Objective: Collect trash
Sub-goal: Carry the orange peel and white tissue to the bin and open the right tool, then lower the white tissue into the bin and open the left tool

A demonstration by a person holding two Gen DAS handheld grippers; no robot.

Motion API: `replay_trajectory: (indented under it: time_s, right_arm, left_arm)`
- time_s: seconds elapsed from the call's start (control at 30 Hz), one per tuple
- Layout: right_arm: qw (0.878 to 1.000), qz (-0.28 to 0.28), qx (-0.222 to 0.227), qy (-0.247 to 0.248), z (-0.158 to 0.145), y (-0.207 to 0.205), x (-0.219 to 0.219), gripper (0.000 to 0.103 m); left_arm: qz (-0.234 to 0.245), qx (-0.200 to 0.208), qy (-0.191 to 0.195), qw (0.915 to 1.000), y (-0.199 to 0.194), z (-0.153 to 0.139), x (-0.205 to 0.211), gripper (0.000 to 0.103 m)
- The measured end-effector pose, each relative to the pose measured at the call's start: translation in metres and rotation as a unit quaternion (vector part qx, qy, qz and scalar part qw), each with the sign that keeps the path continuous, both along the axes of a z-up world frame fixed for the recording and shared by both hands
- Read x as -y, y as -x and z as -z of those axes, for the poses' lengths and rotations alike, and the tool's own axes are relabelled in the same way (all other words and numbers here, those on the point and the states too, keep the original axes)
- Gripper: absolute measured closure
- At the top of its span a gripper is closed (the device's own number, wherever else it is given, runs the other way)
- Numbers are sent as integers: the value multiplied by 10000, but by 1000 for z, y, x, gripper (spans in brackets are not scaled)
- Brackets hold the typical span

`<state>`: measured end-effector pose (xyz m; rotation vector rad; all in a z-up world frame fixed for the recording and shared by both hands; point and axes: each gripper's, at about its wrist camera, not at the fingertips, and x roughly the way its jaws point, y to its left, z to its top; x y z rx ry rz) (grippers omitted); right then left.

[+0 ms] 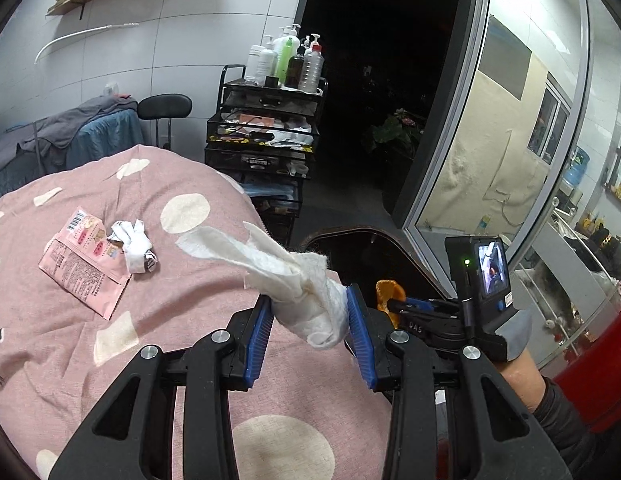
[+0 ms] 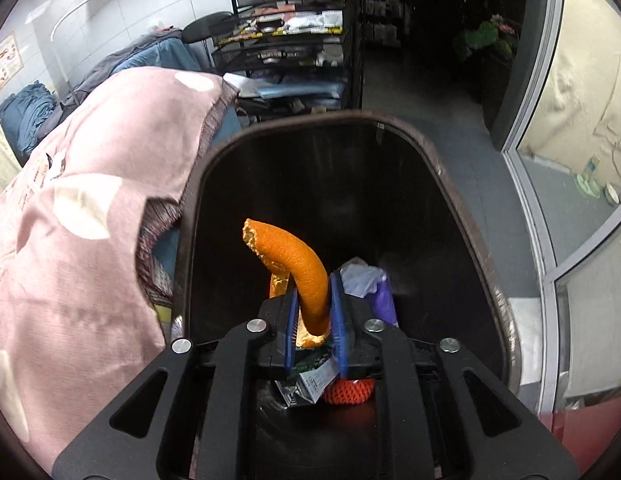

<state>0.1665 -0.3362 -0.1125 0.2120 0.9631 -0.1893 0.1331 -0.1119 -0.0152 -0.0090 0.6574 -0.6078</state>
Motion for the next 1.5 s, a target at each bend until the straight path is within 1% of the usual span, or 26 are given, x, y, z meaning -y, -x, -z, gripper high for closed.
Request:
replay_trajectory:
  time_s: [0.03, 0.1, 0.17, 0.2, 0.33, 0.37, 0.4, 0.47, 0.63, 0.73, 1.07, 1.2, 1.5]
  right_arm:
    - [10000, 15, -20, -4, 2, 0, 0, 76]
    - [10000, 80, 38, 23, 3, 3, 1, 52]
    - [9999, 101, 85, 35, 3, 5, 0, 43]
    - [9999, 102, 95, 35, 4, 6, 0, 41]
    - [9998, 156, 145, 29, 1, 9, 2, 41]
    - [9996, 194, 183, 35, -1, 11, 3, 38]
    - [9995, 228, 214, 44, -3, 11, 3, 32]
    - [9991, 291, 291, 51, -7, 11, 4, 27]
    - [9983, 396, 426, 52, -18, 16, 8, 26]
    - [9975, 482, 518, 86, -24, 19, 12, 23]
    - [9914, 999, 798, 268, -44, 29, 38, 20]
    - [9895, 1139, 849, 275, -48, 32, 48, 19]
    - [9887, 1200, 855, 293, -50, 34, 55, 19]
  left_arm:
    - [10, 2, -11, 10000, 0, 0, 1, 66]
    - [36, -3, -14, 10000, 0, -1, 3, 66]
    - [65, -3, -24, 10000, 0, -1, 5, 66]
    - [80, -4, -27, 10000, 0, -1, 6, 66]
    - [153, -32, -11, 9999, -2, 0, 10, 66]
    - [168, -31, -6, 9999, -2, 0, 11, 66]
    - [185, -33, -5, 9998, -3, 0, 13, 66]
    - [218, -41, 5, 9998, -2, 0, 17, 66]
    - [329, -125, 25, 9994, -6, 3, 26, 66]
    - [394, -129, -15, 9991, -8, 4, 34, 66]
    - [659, -306, -98, 9973, -15, 12, 60, 66]
    - [753, -316, -230, 9964, -16, 16, 73, 66]
    - [971, -419, -487, 9932, -21, 28, 96, 66]
